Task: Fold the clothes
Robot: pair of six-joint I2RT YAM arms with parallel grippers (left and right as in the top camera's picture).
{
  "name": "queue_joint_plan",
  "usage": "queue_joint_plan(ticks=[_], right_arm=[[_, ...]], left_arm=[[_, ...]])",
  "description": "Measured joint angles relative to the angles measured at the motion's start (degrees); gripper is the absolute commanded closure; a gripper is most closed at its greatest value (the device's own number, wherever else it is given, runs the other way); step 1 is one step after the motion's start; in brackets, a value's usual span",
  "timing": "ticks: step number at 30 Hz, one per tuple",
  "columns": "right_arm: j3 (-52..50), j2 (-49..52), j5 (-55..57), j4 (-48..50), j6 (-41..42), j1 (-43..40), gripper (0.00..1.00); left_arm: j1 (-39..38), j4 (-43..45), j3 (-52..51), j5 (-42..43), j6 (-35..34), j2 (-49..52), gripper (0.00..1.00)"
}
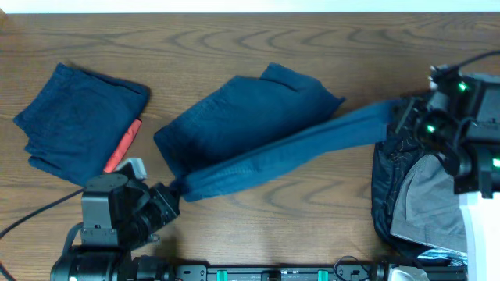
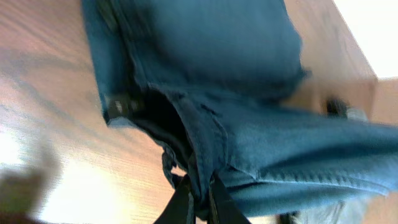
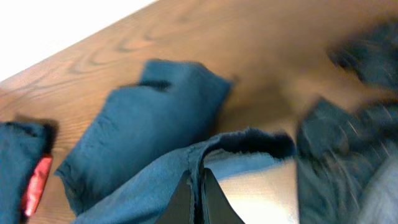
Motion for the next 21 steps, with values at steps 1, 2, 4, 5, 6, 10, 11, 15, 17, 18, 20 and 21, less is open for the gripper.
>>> queue_joint_plan(ticks=[1, 2, 4, 5, 6, 10, 11, 15, 17, 18, 20, 21], right_arm=[[0.04, 1.03, -0.11, 1.86, -0.55, 1.16, 0.99], [0.11, 2.32, -0.15, 3.72, -0.87, 2.21, 0.99], [0.20, 5.27, -0.02, 7.34, -1.42, 4.11, 0.99], [0.20, 6.86, 0.09, 9.33, -1.64, 5.05, 0.99], [0.20, 8.50, 0.20, 11.30, -1.84, 5.92, 0.99], [0.22, 15.50, 0.50, 19.06, -2.27, 8.87, 0.99], [0.22, 17.51, 0.61, 21.49, -2.36, 9.64, 0.99], [0.22, 23.43, 1.11, 29.46, -2.51, 11.02, 0.99], [0.24, 26.49, 1.62, 33.70, -2.67, 11.74, 0.99], [0.24, 27.65, 1.79, 35.60, -2.62, 12.02, 0.99], [0.28, 30.53, 2.32, 39.74, -2.71, 12.61, 0.99], [0.31, 31.91, 2.62, 41.64, -2.73, 12.94, 0.99]], left_arm=[[0.00, 0.94, 0.00, -1.25, -0.46, 0.39, 0.94], [0.00, 2.16, 0.00, -2.82, -1.16, 1.03, 0.94], [-0.04, 4.20, 0.00, -5.66, -2.27, 2.84, 0.93], [-0.04, 5.01, -0.02, -6.91, -2.84, 4.04, 0.94], [-0.02, 5.84, -0.04, -8.35, -3.54, 5.44, 0.94], [-0.04, 8.94, -0.11, -13.18, -6.45, 11.76, 0.94], [-0.04, 9.92, -0.13, -14.47, -7.37, 13.68, 0.94], [-0.04, 16.52, -0.24, -18.62, -9.42, 22.67, 0.94], [-0.09, 20.81, -0.42, -20.74, -9.99, 27.32, 0.94], [-0.07, 22.75, -0.46, -21.73, -10.29, 29.31, 0.94], [-0.09, 26.71, -0.50, -23.65, -10.51, 33.18, 0.94], [-0.09, 28.70, -0.50, -24.65, -10.54, 35.26, 0.94]])
